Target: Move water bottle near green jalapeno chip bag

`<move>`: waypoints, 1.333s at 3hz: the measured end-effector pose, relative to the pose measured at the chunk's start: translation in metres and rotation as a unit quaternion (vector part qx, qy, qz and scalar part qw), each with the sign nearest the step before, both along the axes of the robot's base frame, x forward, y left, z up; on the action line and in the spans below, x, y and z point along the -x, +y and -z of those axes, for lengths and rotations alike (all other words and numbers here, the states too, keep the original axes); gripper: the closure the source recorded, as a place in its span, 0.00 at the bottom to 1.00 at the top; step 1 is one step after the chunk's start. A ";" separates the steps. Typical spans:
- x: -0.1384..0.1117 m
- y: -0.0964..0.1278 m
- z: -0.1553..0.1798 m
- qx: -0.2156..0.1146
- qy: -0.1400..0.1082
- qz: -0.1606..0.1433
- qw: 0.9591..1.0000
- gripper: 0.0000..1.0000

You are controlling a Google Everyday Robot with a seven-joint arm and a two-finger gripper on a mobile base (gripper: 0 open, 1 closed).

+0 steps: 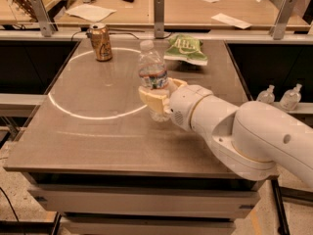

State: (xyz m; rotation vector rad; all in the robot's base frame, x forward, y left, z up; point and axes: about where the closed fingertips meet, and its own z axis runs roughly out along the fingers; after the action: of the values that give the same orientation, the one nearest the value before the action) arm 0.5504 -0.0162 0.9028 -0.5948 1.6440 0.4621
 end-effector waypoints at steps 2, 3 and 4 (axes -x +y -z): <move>0.001 -0.027 0.000 0.004 0.002 0.019 1.000 1.00; -0.004 -0.035 -0.001 0.004 0.004 0.048 0.999 1.00; -0.019 -0.077 -0.002 0.016 0.000 0.118 0.993 1.00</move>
Offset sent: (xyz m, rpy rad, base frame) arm -0.0003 -0.0221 0.0005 -0.0061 0.0033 -0.0358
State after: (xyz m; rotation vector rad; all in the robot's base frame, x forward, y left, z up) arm 0.5694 -0.0929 0.9047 -0.4159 1.6985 0.2628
